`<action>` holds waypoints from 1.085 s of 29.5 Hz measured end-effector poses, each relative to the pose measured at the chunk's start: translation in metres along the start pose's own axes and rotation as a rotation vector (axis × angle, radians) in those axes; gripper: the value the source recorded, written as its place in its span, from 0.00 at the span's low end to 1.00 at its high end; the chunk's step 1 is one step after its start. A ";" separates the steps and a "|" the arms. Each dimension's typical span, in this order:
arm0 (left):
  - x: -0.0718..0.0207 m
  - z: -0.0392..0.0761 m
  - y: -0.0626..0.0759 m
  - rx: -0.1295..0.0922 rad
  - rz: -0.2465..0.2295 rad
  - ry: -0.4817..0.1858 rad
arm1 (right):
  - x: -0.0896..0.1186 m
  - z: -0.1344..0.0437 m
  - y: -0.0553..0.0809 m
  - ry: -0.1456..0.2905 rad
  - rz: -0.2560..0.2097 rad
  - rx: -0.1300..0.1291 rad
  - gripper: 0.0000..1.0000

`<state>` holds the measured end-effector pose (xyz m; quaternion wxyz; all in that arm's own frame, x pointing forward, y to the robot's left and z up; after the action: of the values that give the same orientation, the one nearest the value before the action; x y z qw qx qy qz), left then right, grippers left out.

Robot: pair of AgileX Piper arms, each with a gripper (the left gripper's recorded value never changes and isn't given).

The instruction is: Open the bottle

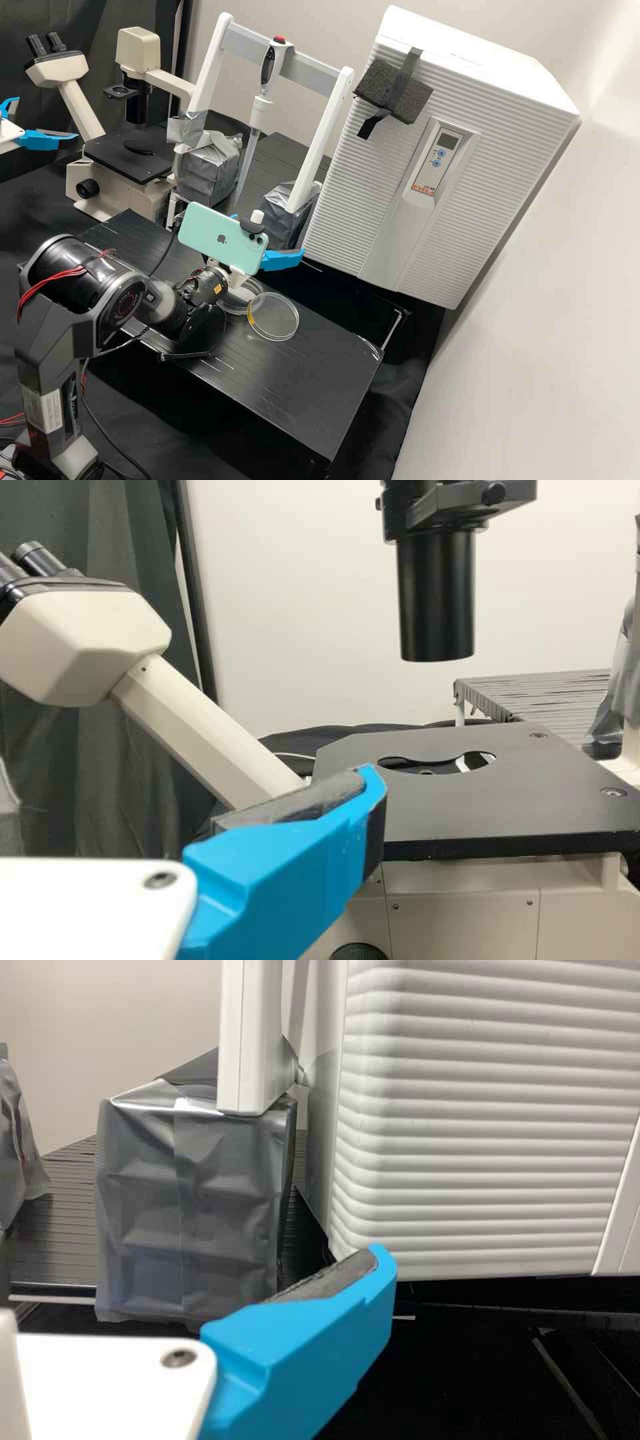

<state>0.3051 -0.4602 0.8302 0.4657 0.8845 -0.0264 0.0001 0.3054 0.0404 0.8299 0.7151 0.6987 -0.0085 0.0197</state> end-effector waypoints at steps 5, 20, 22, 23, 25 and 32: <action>0.0000 0.000 0.000 0.000 0.000 0.000 | 0.000 0.000 0.000 0.000 0.000 0.000 1.00; -0.0376 0.023 -0.011 -0.167 0.010 -0.223 | 0.000 0.000 0.000 0.000 0.000 0.000 1.00; -0.0471 0.029 -0.015 -0.183 -0.009 -0.268 | 0.000 0.000 0.000 0.000 0.000 0.000 1.00; -0.0513 0.032 -0.017 -0.188 -0.022 -0.291 | 0.000 0.000 0.000 0.000 0.000 0.000 1.00; -0.0618 0.037 -0.024 -0.199 -0.057 -0.319 | 0.000 0.000 0.000 0.000 0.000 0.000 1.00; -0.0867 0.042 -0.044 -0.261 -0.173 -0.346 | 0.000 0.000 0.000 0.000 0.000 0.000 1.00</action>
<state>0.2196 -0.4663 0.7679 0.5629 0.8027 -0.0296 -0.1950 0.3054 0.0404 0.8299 0.7151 0.6987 -0.0085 0.0197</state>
